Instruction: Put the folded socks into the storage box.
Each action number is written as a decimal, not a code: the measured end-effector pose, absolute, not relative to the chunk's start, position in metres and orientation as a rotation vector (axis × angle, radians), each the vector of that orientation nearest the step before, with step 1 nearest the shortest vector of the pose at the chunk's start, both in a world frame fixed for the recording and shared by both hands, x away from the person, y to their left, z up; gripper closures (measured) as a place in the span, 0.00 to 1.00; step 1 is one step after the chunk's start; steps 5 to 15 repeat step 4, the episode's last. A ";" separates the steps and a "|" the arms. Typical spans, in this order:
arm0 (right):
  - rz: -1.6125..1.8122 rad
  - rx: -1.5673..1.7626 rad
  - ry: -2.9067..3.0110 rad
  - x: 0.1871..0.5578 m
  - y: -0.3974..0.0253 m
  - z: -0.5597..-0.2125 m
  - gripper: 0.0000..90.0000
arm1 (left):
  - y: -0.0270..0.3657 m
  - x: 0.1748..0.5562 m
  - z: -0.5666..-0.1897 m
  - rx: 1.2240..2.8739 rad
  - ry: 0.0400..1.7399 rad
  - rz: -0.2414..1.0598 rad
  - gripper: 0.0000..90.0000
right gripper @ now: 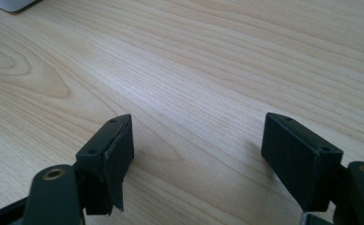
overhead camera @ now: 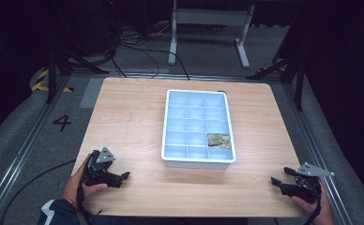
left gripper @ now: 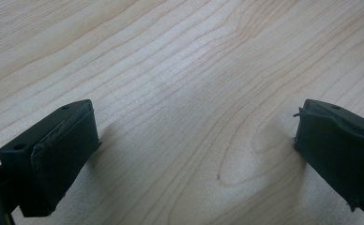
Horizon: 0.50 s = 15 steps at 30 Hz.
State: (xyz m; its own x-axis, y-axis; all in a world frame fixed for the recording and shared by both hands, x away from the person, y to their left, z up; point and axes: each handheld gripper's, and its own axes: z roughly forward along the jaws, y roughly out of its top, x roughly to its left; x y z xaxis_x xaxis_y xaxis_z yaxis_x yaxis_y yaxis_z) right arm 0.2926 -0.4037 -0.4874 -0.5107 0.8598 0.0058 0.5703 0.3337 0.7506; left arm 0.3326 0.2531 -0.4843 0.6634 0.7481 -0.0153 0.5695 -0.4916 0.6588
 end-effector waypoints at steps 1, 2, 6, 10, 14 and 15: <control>1.004 1.262 2.210 0.293 -0.404 -0.487 0.29 | 0.253 0.333 -0.484 2.236 1.014 0.362 0.00; 1.005 1.263 2.211 0.293 -0.404 -0.487 0.29 | 0.253 0.333 -0.484 2.236 1.014 0.362 0.00; 1.005 1.263 2.210 0.293 -0.404 -0.488 0.29 | 0.253 0.333 -0.484 2.236 1.015 0.364 0.00; 1.005 1.263 2.210 0.293 -0.404 -0.488 0.29 | 0.253 0.333 -0.484 2.236 1.015 0.364 0.00; 1.005 1.263 2.210 0.293 -0.404 -0.488 0.29 | 0.253 0.333 -0.484 2.236 1.015 0.364 0.00; 1.005 1.263 2.210 0.293 -0.404 -0.488 0.29 | 0.253 0.333 -0.484 2.236 1.015 0.364 0.00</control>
